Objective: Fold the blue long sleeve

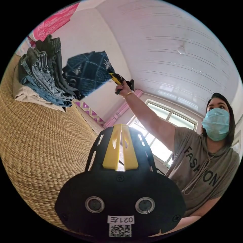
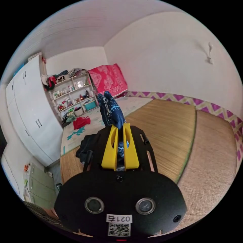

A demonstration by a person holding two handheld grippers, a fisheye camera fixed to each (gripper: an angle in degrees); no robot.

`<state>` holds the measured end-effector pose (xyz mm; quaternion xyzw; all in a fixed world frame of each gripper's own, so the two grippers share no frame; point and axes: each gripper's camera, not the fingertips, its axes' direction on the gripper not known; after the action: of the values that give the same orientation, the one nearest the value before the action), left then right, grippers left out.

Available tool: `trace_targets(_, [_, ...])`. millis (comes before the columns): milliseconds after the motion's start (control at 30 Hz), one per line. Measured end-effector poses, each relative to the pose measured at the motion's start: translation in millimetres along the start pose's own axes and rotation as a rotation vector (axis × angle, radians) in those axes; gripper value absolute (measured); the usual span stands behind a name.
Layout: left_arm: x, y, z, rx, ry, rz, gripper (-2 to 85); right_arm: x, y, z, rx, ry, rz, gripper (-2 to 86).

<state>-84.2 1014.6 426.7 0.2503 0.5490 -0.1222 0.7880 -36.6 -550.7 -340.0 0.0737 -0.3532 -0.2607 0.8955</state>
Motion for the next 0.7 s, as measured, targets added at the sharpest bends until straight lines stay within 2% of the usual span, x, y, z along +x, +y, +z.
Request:
trace_targets(133, [8,-28,5,-0.015,-0.03,-0.015,-0.8,30,6,-84,-0.033,0.139,-0.056,1.1])
trace_targets(200, [12,-44,8,-0.031,-0.045,-0.017,-0.5,35,24,-131,-0.103,0.279,-0.133,1.1])
trace_targets(333, [31,-91,29,-0.126,-0.112,-0.005,1.2,20,82,-160,-0.27,0.502,-0.326,1.2])
trace_targets(433, [59,-127,66,-0.207,-0.126,0.036,3.6,8,164,-133,-0.418,0.61,-0.418,1.4])
trace_targets(533, [96,-163,121,-0.296,-0.119,0.06,7.9,3,280,-61,-0.581,0.652,-0.471,1.9])
trace_targets(633, [135,-194,175,-0.376,-0.101,0.098,11.4,3,420,31,-0.758,0.61,-0.497,2.8])
trace_targets(700, [154,-212,203,-0.423,-0.064,0.112,12.2,8,523,89,-0.846,0.483,-0.414,4.0])
